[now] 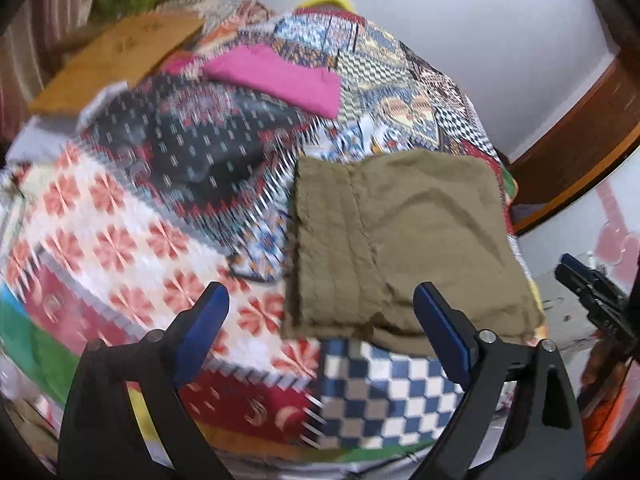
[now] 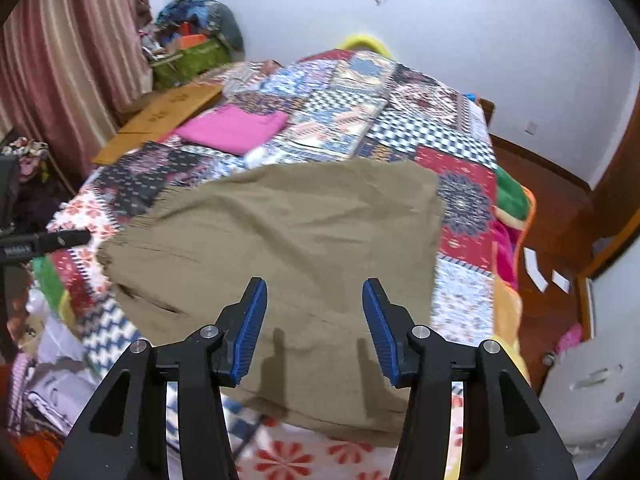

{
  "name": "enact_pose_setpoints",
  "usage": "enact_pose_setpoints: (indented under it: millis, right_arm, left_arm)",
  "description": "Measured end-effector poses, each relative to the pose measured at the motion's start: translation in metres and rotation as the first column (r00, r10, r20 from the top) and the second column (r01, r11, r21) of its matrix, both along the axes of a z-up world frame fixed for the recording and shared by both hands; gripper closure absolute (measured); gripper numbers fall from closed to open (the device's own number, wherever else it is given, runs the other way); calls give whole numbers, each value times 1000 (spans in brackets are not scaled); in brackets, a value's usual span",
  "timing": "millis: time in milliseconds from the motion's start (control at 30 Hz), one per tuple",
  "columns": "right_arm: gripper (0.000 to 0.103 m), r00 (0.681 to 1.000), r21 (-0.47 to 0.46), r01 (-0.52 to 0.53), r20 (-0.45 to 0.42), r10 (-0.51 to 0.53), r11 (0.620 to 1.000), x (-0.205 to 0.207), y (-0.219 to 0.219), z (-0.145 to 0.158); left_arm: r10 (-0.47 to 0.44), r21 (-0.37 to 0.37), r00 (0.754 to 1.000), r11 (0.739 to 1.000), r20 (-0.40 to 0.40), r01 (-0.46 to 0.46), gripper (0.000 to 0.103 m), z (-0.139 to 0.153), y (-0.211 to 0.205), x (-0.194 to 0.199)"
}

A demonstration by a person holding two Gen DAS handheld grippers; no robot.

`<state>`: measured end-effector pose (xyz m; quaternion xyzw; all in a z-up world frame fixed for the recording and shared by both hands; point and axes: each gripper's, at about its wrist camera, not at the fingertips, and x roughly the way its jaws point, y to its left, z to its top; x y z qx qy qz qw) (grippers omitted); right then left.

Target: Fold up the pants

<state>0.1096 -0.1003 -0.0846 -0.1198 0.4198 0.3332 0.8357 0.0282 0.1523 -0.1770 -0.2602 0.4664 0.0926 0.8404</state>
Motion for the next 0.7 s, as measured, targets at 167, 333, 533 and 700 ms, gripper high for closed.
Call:
enact_pose_setpoints:
  millis: [167, 333, 533, 700]
  right_arm:
    - [57, 999, 15, -44, -11, 44, 999, -13, 19, -10]
    - [57, 996, 28, -55, -70, 57, 998, -14, 30, -28]
    - [57, 988, -21, -76, -138, 72, 997, -12, 31, -58]
    - [55, 987, -26, -88, -134, 84, 996, -13, 30, -60]
  left_arm:
    - [-16, -151, 999, 989, -42, 9, 9, -23, -13, -1]
    - [-10, -295, 997, 955, -72, -12, 8, -45, -22, 2]
    - [15, -376, 999, 926, -49, -32, 6, -46, -20, 10]
    - [72, -445, 996, 891, -52, -87, 5, -52, -7, 18]
